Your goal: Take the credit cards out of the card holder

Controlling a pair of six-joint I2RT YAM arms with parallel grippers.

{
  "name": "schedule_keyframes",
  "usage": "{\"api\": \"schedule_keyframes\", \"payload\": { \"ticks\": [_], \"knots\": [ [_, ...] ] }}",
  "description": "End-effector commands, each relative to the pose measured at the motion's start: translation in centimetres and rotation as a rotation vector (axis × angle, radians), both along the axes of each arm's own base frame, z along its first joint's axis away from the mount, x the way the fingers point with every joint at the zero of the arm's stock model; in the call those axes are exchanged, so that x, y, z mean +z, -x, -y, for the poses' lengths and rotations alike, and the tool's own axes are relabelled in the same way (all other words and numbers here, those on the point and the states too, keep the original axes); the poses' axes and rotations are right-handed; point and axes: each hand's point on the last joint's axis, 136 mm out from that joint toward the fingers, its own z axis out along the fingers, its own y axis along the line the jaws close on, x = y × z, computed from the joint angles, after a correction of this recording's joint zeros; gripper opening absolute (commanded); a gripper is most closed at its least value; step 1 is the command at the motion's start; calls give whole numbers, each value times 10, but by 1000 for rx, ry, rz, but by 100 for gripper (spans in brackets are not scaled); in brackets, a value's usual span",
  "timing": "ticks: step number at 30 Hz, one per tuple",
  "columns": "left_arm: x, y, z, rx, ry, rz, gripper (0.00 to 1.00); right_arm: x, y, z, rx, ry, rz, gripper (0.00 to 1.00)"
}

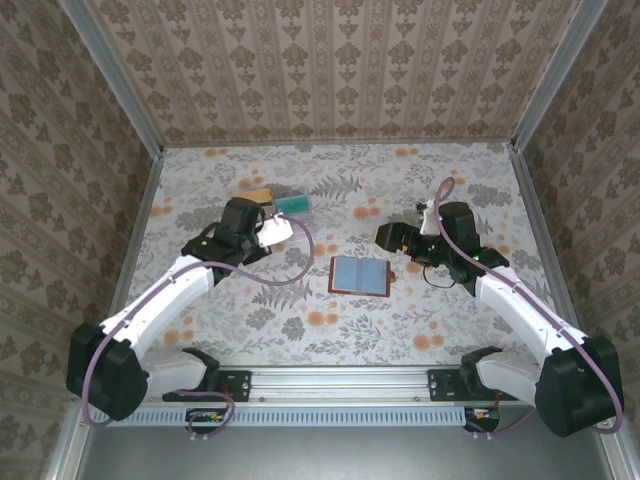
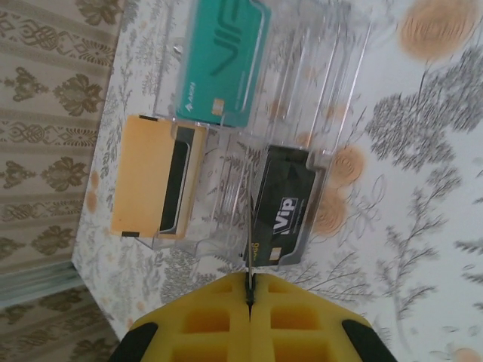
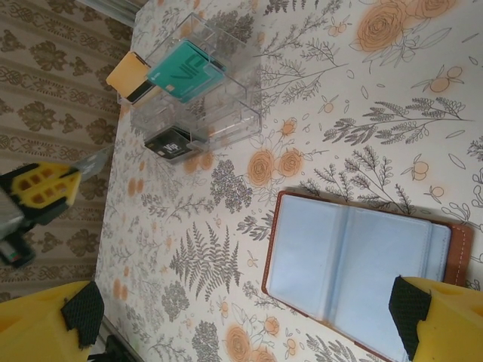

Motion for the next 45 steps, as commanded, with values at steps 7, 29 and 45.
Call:
{"api": "schedule_keyframes", "payload": {
  "ticks": [7, 29, 45],
  "knots": [
    [-30, -42, 6, -81, -91, 38, 0, 6, -6, 0, -3, 21, 27, 100],
    [-79, -60, -7, -33, -108, -93, 0, -5, -16, -5, 16, 28, 5, 100],
    [-64, -80, -13, 45, -66, -62, 27, -7, -15, -4, 11, 28, -3, 100]
  ]
}}
